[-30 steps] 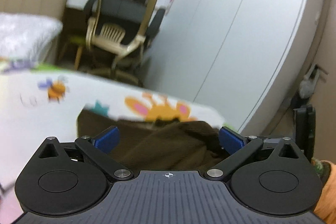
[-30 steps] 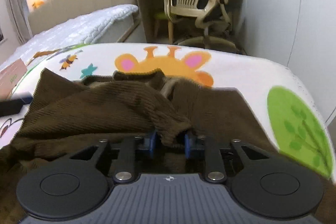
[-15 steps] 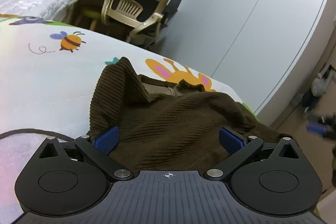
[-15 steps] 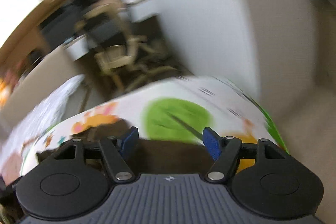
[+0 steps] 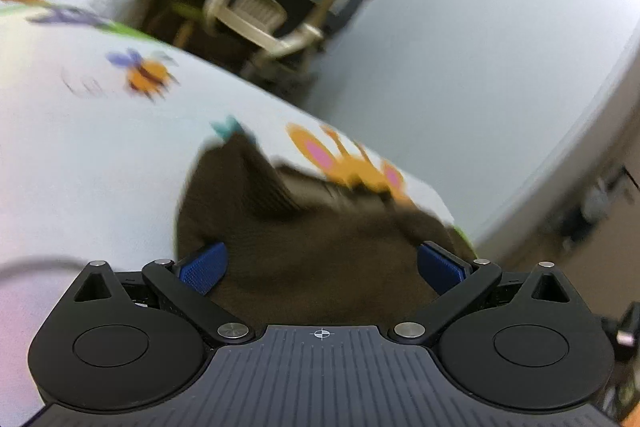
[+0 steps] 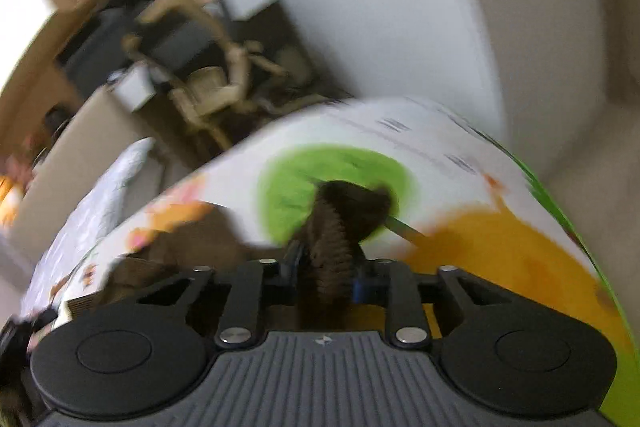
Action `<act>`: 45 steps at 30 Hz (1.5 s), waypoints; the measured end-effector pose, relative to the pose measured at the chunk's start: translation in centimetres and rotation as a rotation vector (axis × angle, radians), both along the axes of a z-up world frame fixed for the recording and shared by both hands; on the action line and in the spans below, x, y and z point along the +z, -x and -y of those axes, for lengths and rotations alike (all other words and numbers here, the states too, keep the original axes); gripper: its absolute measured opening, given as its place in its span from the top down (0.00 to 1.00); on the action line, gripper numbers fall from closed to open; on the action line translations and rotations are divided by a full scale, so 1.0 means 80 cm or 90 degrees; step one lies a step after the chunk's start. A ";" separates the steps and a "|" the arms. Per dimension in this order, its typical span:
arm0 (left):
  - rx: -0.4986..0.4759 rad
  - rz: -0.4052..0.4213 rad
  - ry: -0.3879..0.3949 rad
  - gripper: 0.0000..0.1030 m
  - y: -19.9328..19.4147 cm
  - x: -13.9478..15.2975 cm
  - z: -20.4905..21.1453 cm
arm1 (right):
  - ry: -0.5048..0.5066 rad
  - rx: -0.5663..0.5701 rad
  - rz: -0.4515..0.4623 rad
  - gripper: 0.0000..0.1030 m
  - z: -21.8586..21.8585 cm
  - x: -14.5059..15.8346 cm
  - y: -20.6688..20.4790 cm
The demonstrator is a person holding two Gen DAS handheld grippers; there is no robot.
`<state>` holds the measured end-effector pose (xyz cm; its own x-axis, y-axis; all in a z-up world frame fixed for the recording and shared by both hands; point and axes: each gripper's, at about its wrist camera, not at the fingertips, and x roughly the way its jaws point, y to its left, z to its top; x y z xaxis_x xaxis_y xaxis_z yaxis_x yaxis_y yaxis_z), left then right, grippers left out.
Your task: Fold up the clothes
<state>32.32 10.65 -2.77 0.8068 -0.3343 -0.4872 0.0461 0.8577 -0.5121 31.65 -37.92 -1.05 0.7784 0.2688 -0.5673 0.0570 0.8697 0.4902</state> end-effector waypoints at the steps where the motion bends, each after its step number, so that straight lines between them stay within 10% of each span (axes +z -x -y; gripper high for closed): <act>1: 0.026 0.005 -0.021 0.00 -0.003 0.009 -0.008 | 0.009 0.022 0.028 0.83 -0.018 0.022 -0.005; 10: 0.078 0.071 0.012 0.00 0.045 0.047 -0.077 | 0.093 0.251 0.244 0.84 -0.225 0.193 -0.049; 17: 0.039 0.080 0.043 0.00 0.093 0.047 -0.088 | 0.176 0.409 0.184 0.83 -0.379 0.149 -0.071; 20: 0.034 0.062 0.070 0.00 0.102 0.041 -0.096 | 0.166 0.459 0.131 0.47 -0.409 0.127 -0.077; 30: -0.001 0.040 0.053 0.00 0.084 0.042 -0.064 | 0.083 0.365 0.197 0.22 -0.286 0.138 -0.053; 45: -0.079 -0.073 -0.027 0.00 0.011 -0.003 0.041 | 0.185 0.240 0.045 0.19 -0.204 -0.043 -0.052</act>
